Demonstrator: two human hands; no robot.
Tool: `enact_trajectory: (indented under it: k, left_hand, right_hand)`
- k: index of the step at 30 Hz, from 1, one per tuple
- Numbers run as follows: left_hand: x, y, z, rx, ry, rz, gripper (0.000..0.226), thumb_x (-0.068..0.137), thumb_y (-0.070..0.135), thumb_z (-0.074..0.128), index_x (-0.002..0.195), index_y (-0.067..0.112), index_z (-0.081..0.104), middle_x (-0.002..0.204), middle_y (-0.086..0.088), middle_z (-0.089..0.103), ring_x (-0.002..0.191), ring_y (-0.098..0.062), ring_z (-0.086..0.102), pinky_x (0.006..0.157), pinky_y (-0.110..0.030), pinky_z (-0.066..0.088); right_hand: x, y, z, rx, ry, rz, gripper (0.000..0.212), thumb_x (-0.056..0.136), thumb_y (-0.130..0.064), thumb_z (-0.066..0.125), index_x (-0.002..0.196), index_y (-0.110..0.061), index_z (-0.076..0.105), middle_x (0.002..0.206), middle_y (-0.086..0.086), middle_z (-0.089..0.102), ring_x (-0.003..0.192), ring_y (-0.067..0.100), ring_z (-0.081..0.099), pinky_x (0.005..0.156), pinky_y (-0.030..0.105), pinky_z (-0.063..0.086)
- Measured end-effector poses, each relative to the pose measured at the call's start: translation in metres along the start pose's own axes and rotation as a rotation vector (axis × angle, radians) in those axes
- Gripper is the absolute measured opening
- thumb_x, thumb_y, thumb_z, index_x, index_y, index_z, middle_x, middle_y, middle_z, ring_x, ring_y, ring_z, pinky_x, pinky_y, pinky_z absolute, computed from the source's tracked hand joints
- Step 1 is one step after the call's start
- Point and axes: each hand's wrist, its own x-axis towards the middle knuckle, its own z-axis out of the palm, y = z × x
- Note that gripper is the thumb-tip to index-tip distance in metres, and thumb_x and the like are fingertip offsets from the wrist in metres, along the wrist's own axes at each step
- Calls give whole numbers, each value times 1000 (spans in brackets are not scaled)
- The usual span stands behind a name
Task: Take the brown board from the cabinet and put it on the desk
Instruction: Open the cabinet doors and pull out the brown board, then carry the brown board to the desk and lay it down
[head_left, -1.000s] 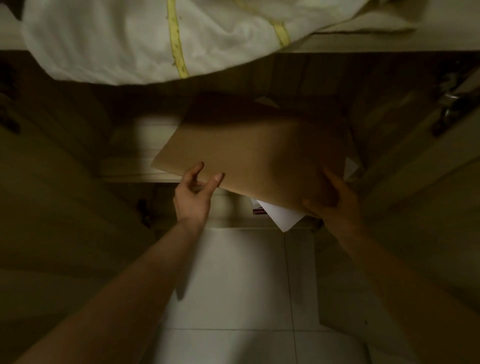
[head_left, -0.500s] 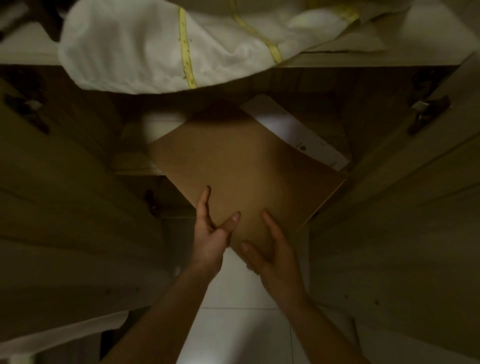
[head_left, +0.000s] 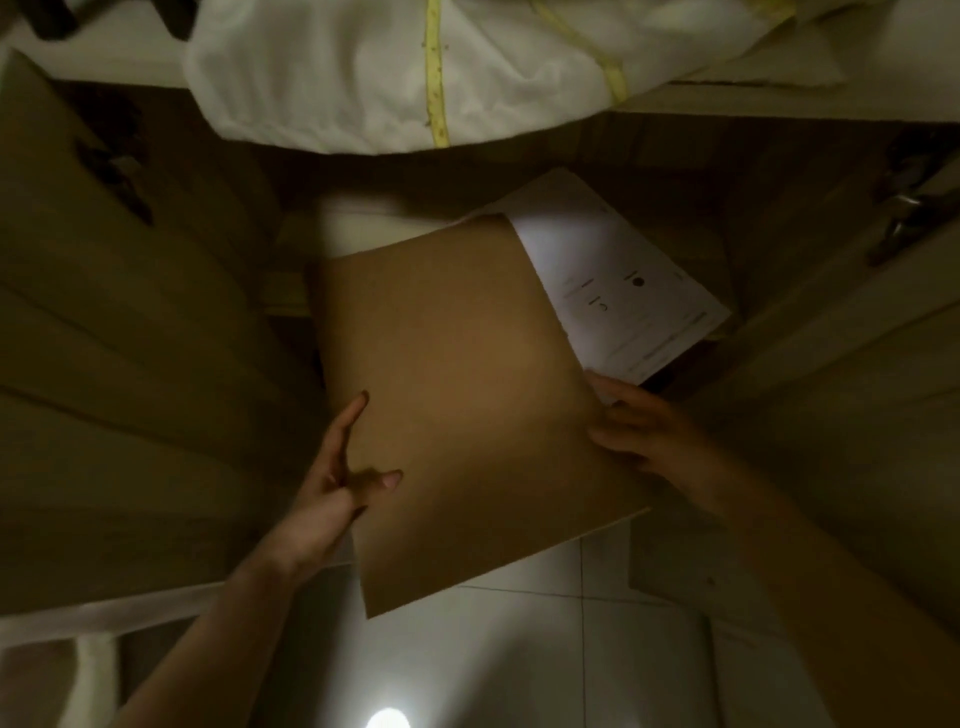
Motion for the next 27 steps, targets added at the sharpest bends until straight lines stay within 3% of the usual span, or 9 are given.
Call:
enact_trajectory:
  k: [2,5,8,11,14,16,18,23,27]
  left_hand:
    - [-4,0,-5,54,-3,-27,75,84,3,58,130,55,29,133,12,30,99,-7,49,73,-30,52]
    - [-5,-3,-10,121,-3,-20,78,82,1,61,128,56,32,148,12,22,129,-23,37,95,-46,48]
    - [-10,-6,-12,146,12,21,84,80,0,63,131,57,30,148,23,16,139,-22,23,106,-47,38]
    - [-26,-1,-8,130,35,87,92,78,-5,64,136,53,22,136,34,24,130,4,29,102,-32,43]
    - [-54,12,-3,142,-10,101,98,76,-14,62,141,41,13,130,36,23,104,32,39,82,-3,44]
    - [-79,23,0,183,-78,94,99,76,-15,62,142,40,13,139,32,19,111,31,32,82,1,41]
    - [-112,44,4,206,-139,56,100,77,-11,63,141,47,12,146,27,17,121,21,30,84,-1,42]
    - [-211,117,20,242,-226,40,99,75,-18,60,141,40,14,140,27,22,108,30,38,79,1,41]
    - [-288,174,10,276,-259,55,102,72,-8,70,143,40,13,134,29,27,109,23,45,79,-6,47]
  right_hand:
    - [8,-6,10,-76,-76,18,57,81,-11,64,127,-40,45,117,-20,41,110,8,44,83,22,45]
    - [12,-9,25,-113,-115,25,65,77,-12,69,126,-46,45,124,-16,38,115,13,44,97,36,44]
    - [4,-7,33,-136,-76,2,66,78,-9,68,125,-50,43,124,-14,40,106,8,48,93,33,45]
    - [-16,-8,38,-162,-39,-61,72,78,-6,67,131,-46,39,125,-19,42,115,8,46,97,31,44]
    - [-53,-14,40,-97,-6,-70,77,77,1,67,133,-42,35,117,-27,42,106,-3,49,81,10,48]
    - [-88,-22,41,-118,19,-80,79,77,4,66,132,-42,32,122,-26,41,111,1,48,80,0,43]
    - [-131,-33,41,-117,60,-66,78,77,4,66,129,-44,32,130,-19,39,118,3,43,82,-2,39]
    - [-258,-76,51,-121,126,22,75,81,2,64,134,-41,31,137,-16,32,122,2,36,76,-7,36]
    - [-337,-123,74,-127,111,24,74,80,10,59,129,-40,34,130,-11,38,103,-9,46,71,-1,43]
